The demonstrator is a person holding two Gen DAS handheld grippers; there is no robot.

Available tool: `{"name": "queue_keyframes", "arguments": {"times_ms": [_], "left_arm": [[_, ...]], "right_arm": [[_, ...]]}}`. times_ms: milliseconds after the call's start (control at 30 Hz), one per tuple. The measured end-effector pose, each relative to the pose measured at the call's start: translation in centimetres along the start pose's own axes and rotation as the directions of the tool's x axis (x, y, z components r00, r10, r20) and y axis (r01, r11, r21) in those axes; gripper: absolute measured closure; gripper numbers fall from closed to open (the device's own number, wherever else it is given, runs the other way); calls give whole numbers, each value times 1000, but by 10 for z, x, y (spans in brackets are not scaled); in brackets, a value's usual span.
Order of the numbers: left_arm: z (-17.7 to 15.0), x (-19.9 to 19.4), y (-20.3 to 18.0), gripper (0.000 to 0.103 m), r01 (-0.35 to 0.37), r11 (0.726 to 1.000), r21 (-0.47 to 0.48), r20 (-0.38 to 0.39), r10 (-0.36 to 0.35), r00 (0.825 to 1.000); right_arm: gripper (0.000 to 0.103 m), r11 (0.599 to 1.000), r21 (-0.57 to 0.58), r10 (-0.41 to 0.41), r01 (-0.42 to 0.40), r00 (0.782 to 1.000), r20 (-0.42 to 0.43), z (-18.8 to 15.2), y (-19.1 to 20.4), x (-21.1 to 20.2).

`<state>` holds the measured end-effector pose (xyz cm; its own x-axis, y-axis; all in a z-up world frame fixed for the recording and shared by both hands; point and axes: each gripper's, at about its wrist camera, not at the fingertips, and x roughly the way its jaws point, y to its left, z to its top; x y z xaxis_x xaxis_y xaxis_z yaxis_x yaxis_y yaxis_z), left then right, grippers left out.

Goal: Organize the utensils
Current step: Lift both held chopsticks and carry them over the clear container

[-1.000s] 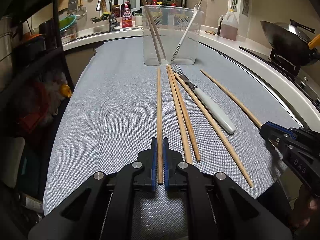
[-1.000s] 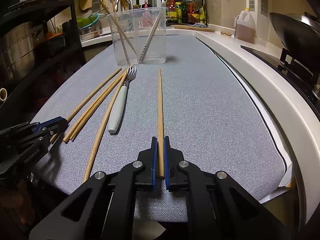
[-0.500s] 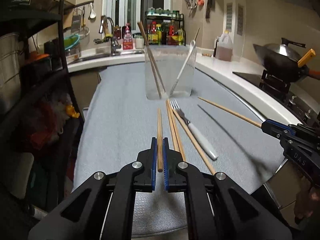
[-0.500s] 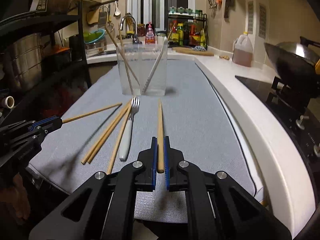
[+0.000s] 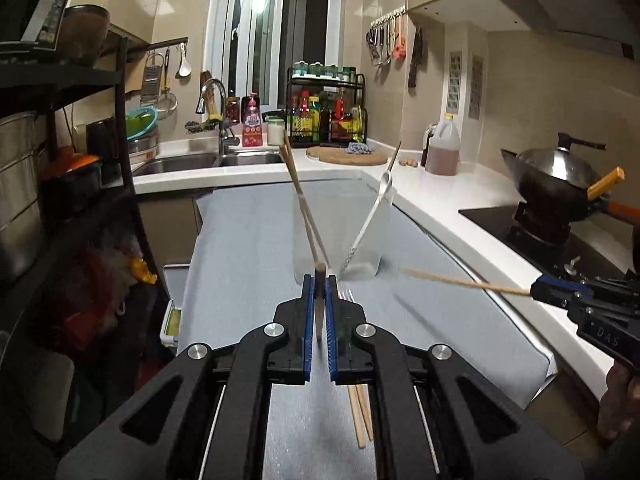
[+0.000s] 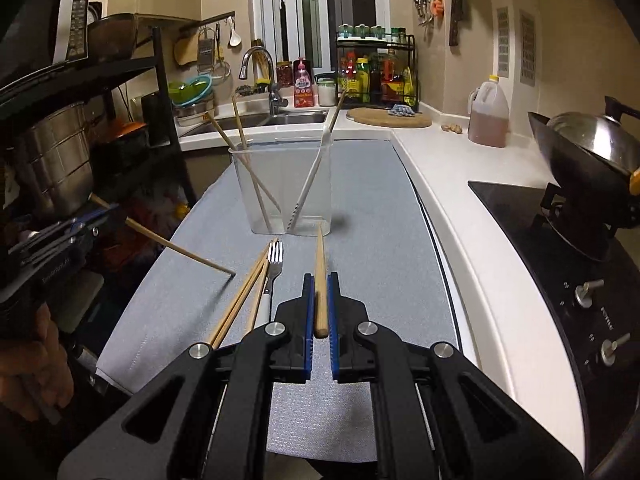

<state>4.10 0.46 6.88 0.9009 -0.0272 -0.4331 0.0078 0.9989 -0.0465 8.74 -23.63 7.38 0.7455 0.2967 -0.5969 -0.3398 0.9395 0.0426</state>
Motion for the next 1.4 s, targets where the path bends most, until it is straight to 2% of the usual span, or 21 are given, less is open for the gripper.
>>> {"name": "queue_keyframes", "arguments": {"times_ms": [333, 600, 1100, 1400], "left_arm": [[52, 2, 7, 97, 47, 998, -36, 13, -47, 999], [82, 14, 6, 97, 64, 996, -70, -25, -66, 998], [116, 18, -11, 97, 90, 995, -44, -22, -91, 996], [145, 23, -4, 97, 89, 995, -50, -10, -89, 996]], "right_arm": [[97, 1000, -29, -1, 2, 999, 45, 55, -4, -18], [97, 999, -37, 12, -9, 998, 64, 96, -2, -15], [97, 998, -58, 25, -20, 996, 91, 133, 5, -17], [97, 997, -76, 23, -15, 994, 108, 164, 4, -18]]}}
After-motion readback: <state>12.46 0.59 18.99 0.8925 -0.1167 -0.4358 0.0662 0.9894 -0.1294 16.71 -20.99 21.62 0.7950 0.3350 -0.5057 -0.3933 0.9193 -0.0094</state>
